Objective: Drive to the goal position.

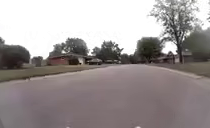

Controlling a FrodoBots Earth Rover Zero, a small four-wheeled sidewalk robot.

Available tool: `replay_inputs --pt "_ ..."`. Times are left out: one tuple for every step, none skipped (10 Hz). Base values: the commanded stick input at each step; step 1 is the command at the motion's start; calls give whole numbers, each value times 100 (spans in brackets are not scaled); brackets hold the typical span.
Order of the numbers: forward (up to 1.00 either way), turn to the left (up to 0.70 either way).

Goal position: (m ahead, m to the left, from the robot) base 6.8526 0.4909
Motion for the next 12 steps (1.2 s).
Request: replay_inputs --pt "70 0" --pt "70 0" --pt "70 0" --pt "70 0" --pt "70 0" --pt "70 0" --pt "70 0" --pt "70 0" --pt "70 0" --pt "70 0" --pt "70 0" --pt "70 0"
